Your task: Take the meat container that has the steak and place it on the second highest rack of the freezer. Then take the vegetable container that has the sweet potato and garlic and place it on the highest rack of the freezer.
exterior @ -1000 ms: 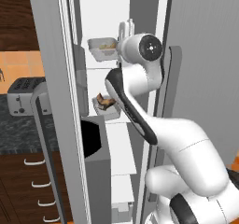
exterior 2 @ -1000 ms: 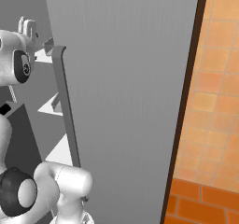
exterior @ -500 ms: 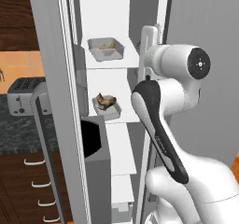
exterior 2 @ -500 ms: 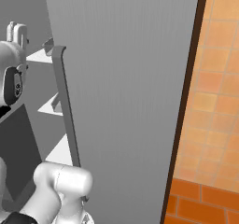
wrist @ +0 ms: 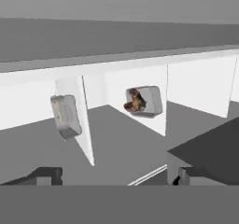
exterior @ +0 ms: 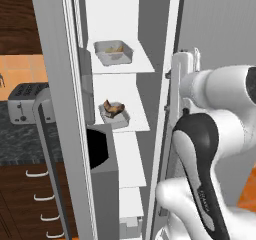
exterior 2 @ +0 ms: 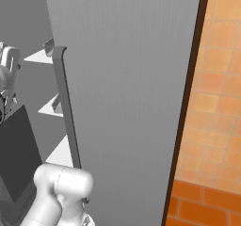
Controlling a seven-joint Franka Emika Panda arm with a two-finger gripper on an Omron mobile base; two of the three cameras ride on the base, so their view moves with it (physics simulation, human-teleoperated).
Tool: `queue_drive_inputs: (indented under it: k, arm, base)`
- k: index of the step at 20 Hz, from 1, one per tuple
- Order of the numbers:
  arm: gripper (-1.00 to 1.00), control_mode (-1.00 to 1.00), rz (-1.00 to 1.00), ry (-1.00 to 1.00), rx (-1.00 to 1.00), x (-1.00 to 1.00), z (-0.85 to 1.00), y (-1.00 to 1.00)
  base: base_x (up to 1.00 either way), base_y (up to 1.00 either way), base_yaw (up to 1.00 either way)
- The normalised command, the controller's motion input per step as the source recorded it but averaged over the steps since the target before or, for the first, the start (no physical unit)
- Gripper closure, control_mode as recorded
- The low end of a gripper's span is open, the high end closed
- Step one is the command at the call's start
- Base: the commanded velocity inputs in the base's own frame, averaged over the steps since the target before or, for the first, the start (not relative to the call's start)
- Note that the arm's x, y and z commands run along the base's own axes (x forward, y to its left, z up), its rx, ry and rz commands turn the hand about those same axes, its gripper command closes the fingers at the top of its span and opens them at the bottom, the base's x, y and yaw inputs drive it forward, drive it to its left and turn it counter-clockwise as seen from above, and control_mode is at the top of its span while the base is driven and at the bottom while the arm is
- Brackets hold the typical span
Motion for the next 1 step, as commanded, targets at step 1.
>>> queue_drive_inputs:
  k: [1]
  arm:
    - [-1.00,-1.00,0.00,0.36,0.00,-1.00,-0.35,-0.10]
  base:
    - [0.00,0.00,0.00]
